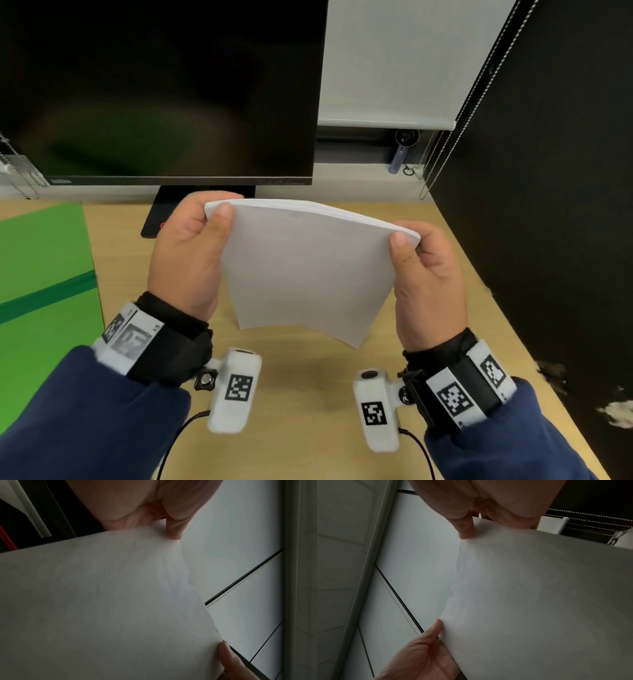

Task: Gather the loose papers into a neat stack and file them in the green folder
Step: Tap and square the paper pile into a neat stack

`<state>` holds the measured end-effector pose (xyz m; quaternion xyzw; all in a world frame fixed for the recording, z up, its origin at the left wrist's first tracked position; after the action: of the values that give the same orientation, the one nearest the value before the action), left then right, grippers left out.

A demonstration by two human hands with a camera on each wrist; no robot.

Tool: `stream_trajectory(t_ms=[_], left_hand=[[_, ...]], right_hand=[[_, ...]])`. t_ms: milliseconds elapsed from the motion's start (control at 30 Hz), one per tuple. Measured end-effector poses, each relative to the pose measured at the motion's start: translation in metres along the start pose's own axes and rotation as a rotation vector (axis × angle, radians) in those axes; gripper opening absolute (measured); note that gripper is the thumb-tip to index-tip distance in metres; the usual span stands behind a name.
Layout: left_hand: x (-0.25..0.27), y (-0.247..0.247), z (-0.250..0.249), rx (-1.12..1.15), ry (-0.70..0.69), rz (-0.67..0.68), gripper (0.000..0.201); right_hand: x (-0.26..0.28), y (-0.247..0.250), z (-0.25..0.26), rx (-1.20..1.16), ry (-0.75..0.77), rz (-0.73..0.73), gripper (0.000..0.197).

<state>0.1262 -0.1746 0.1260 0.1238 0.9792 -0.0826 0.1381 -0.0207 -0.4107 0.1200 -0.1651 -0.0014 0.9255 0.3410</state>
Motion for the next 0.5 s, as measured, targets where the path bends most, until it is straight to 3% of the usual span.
stream_trajectory(t_ms=[167, 267, 333, 400, 500], left_hand=[[0.0, -0.004, 0.006, 0.125, 0.04, 0.01, 0.026], [-0.002, -0.006, 0.006, 0.164, 0.044, 0.005, 0.032], [0.0, -0.004, 0.006, 0.099, 0.014, -0.005, 0.026], [0.006, -0.001, 0.018, -0.014, 0.035, -0.008, 0.015], [0.024, 0.005, 0.058, -0.079, 0.171, 0.019, 0.034]], right_hand=[[0.0, 0.003, -0.001, 0.078, -0.005, -0.068, 0.023], [0.001, 0.0, -0.004, -0.042, -0.056, -0.113, 0.033], [0.002, -0.001, -0.003, -0.056, -0.034, -0.093, 0.041], [0.007, 0.0, -0.01, -0.005, -0.033, -0.042, 0.032], [0.022, -0.003, -0.044, 0.029, -0.142, 0.066, 0.036]])
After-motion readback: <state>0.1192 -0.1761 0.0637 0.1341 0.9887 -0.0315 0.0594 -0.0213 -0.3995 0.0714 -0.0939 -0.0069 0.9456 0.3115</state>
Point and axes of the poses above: each hand's wrist, its own x-axis away from the middle knuckle, its own y-axis out of the back of the hand, z = x × y, the point moved 9 cm from there along -x, towards the middle knuckle, and after that the axes turned 1 degree about -z, right-handed, at the moved point
